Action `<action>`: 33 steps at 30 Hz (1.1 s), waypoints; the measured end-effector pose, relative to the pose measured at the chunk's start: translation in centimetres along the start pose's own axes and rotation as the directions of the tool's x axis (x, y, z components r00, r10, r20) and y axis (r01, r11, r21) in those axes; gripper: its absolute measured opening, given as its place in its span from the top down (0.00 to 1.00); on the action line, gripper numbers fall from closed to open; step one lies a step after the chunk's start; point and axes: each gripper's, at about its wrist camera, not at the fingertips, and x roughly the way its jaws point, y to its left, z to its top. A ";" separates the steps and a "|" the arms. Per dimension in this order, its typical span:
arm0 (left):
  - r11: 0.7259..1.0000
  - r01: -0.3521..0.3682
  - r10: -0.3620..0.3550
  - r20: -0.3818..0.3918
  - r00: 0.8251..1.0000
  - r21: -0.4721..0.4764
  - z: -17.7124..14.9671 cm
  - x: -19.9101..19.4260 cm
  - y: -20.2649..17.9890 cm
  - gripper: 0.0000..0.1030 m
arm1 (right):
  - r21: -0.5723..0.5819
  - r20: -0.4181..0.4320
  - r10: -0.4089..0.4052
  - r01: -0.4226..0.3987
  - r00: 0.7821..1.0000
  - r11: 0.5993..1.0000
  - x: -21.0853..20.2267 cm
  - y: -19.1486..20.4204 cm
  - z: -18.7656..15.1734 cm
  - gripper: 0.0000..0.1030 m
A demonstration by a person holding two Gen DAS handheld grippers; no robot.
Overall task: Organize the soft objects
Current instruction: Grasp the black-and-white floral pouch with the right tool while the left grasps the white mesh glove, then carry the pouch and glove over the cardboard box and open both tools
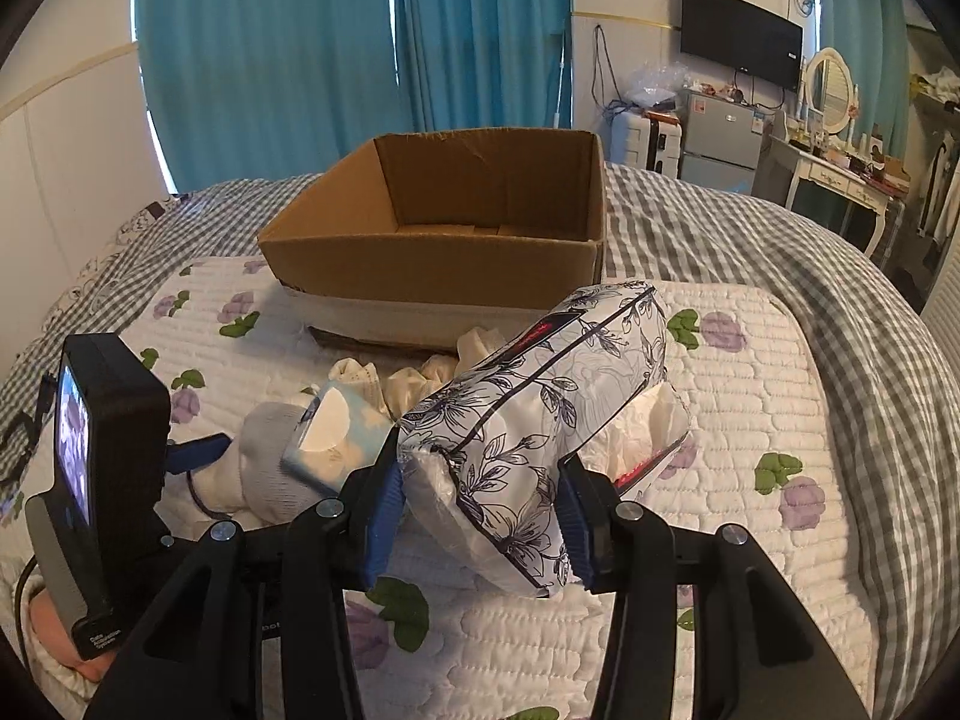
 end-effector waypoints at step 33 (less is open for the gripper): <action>0.989 0.134 -0.111 0.280 0.954 -0.064 4.6 -21.1 3.2 0.21 | -0.171 0.292 0.124 -0.075 0.948 0.982 -17.5 3.0 7.0 0.56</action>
